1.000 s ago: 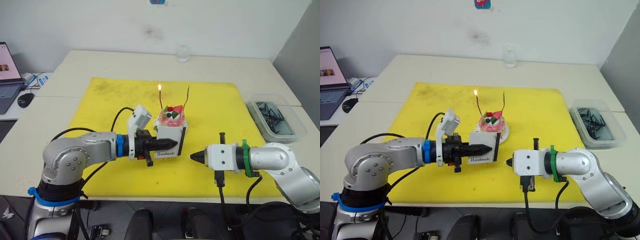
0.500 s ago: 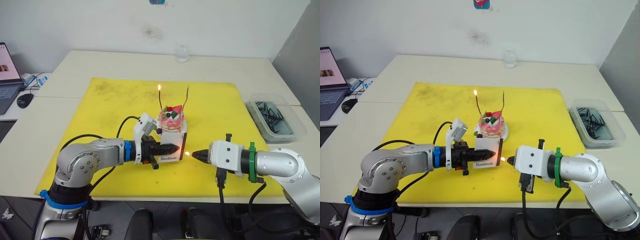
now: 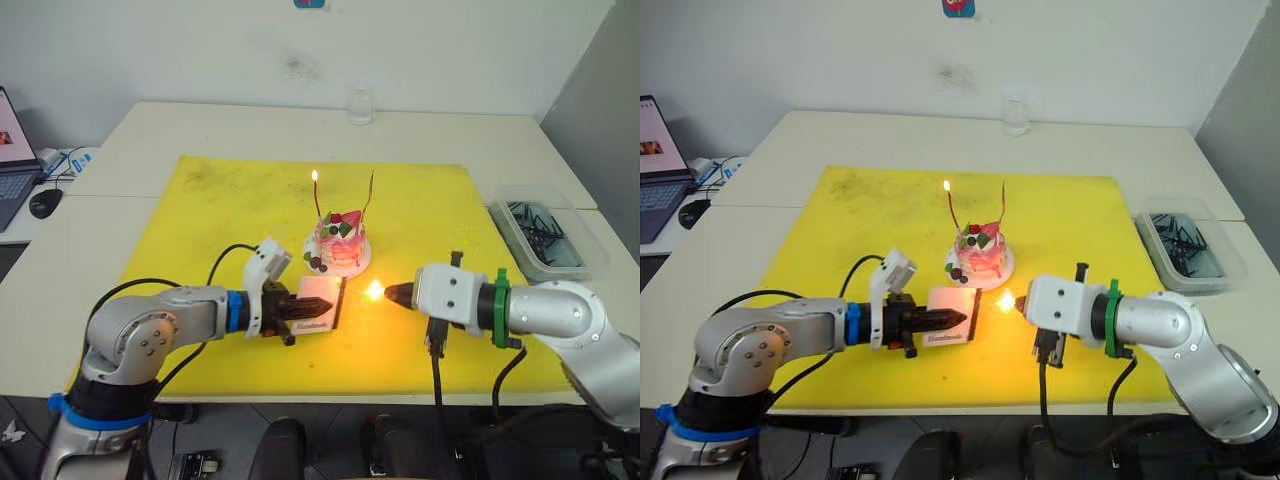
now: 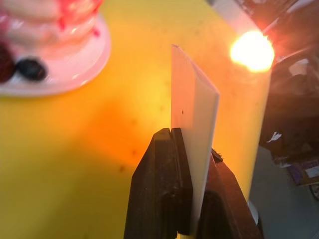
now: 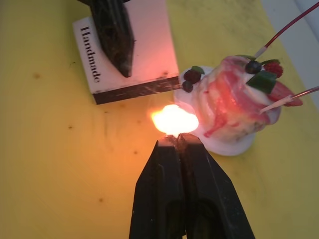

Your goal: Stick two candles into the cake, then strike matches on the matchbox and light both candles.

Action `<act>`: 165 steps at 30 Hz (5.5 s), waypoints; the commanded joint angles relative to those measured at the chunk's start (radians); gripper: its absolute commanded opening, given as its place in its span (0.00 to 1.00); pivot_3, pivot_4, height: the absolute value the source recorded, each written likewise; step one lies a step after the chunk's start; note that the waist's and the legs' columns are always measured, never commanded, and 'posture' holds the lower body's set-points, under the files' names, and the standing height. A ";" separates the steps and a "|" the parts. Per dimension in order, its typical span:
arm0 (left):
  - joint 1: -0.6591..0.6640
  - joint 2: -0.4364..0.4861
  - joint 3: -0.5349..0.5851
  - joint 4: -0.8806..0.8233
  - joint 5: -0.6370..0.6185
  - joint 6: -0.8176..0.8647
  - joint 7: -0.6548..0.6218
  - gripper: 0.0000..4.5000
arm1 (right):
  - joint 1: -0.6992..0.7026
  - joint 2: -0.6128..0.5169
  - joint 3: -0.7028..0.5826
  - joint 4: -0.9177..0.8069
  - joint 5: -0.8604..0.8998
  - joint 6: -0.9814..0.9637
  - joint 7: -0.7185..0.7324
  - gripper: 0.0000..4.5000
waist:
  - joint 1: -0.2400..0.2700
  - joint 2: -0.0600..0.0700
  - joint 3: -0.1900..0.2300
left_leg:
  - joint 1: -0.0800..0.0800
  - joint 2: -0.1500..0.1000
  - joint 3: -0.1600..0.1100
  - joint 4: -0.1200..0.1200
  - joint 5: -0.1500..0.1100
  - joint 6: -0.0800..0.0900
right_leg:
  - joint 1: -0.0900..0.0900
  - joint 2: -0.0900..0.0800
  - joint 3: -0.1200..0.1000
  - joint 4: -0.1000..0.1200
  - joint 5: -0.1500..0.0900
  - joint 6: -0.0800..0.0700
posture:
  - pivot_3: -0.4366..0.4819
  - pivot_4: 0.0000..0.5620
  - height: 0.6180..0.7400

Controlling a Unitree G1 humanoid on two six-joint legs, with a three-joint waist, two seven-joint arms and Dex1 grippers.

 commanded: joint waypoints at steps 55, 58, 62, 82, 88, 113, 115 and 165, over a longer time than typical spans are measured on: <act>0.003 -0.044 -0.026 -0.043 0.000 -0.032 -0.013 0.00 | -0.345 0.115 0.018 0.404 -0.267 -0.340 -0.098 0.01 | 0.003 0.000 0.000 | -0.001 0.000 0.001 0.000 0.000 0.000 | -0.001 -0.001 0.001 0.000 0.000 -0.001 | 0.48 0.27 1.00; -0.001 -0.045 -0.028 -0.038 0.002 -0.033 -0.014 0.00 | -0.345 0.116 0.018 0.409 -0.271 -0.344 -0.096 0.01 | 0.003 0.000 0.000 | -0.001 0.000 0.001 0.000 0.000 0.000 | -0.001 -0.001 0.001 0.000 0.000 -0.001 | 0.48 0.27 1.00; -0.004 -0.046 -0.030 -0.036 0.002 -0.033 -0.015 0.00 | -0.343 0.116 0.017 0.408 -0.272 -0.346 -0.095 0.01 | 0.003 0.000 0.000 | -0.001 0.000 0.001 0.000 0.000 0.000 | -0.001 -0.001 0.001 0.000 0.000 -0.001 | 0.48 0.27 1.00; -0.011 -0.076 -0.003 -0.046 -0.041 -0.011 0.003 0.00 | -0.314 0.080 -0.031 0.404 -0.276 -0.338 -0.083 0.01 | 0.004 0.000 0.000 | -0.001 0.000 0.001 -0.001 0.000 0.000 | -0.001 -0.001 0.000 0.000 0.000 -0.001 | 0.48 0.27 1.00; -0.014 -0.126 0.010 -0.059 -0.098 0.016 0.050 0.00 | -0.205 0.002 -0.164 0.367 -0.249 -0.260 -0.077 0.01 | 0.008 0.000 0.000 | -0.001 -0.001 0.001 0.000 0.000 0.000 | -0.001 -0.001 0.001 0.000 0.000 -0.001 | 0.48 0.27 1.00; 0.066 -0.314 -0.092 -0.112 -0.069 -0.043 0.208 0.00 | -0.047 0.163 -0.618 0.792 -0.106 0.012 -0.498 0.01 | 0.001 0.004 -0.002 | 0.000 -0.002 0.004 0.000 0.000 0.000 | 0.000 0.004 0.003 0.000 0.000 0.000 | 0.48 0.27 1.00; 0.066 -0.318 -0.094 -0.108 -0.064 -0.046 0.213 0.00 | -0.055 0.171 -0.622 0.831 -0.102 -0.017 -0.530 0.14 | 0.001 0.004 -0.002 | 0.000 -0.002 0.004 0.000 0.000 0.000 | 0.000 0.004 0.003 0.000 0.000 0.000 | 0.48 0.27 1.00; -0.118 -0.164 0.012 -0.032 -0.114 0.300 0.229 0.99 | 0.324 -0.171 -0.378 -0.027 0.556 0.137 -0.016 1.00 | 0.001 0.006 -0.004 | 0.000 -0.001 0.000 0.000 0.000 0.000 | 0.000 0.007 0.002 -0.001 0.000 0.000 | 0.48 0.27 1.00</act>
